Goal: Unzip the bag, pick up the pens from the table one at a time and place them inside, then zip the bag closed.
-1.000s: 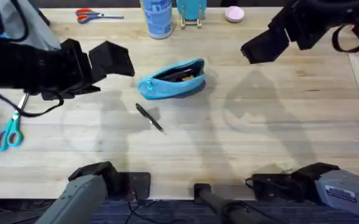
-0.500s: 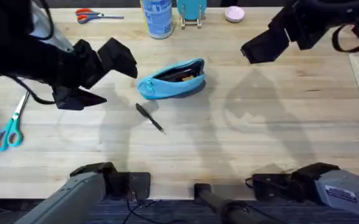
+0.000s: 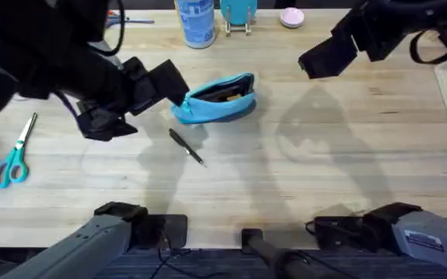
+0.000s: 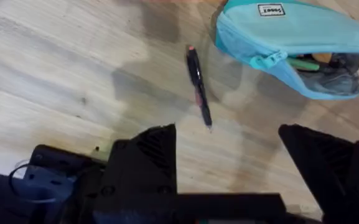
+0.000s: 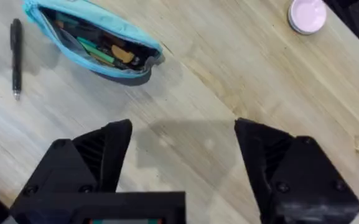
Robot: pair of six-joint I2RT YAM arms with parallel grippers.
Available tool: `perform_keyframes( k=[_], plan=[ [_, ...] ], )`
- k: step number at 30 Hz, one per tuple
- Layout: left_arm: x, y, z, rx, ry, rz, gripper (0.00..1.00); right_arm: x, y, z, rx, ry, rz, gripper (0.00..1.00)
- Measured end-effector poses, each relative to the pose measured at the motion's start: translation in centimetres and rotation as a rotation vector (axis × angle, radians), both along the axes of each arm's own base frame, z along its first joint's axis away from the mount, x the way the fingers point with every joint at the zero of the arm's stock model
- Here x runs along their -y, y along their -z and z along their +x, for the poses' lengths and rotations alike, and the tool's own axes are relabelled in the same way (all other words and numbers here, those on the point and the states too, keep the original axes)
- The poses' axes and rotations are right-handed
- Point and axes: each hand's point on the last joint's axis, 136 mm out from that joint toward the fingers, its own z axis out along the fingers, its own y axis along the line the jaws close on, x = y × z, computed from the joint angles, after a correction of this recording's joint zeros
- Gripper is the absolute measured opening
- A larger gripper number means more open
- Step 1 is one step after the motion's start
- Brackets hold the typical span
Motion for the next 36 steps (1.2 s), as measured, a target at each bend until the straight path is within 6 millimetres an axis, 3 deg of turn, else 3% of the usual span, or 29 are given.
perform_keyframes(
  k=[5,21,36],
  plan=[
    [0.8,1.4,0.7,0.021,-0.013,0.002,0.995,0.0,0.1,0.1,-0.002,0.0,-0.001,0.997],
    [2.7,8.9,-0.3,-0.02,0.031,0.005,0.999,0.0,0.1,0.0,-0.003,0.0,-0.001,0.997],
    [3.4,10.4,-0.2,-0.032,0.046,0.017,0.983,0.0,0.1,0.0,-0.003,0.0,-0.001,0.997]
  ],
)
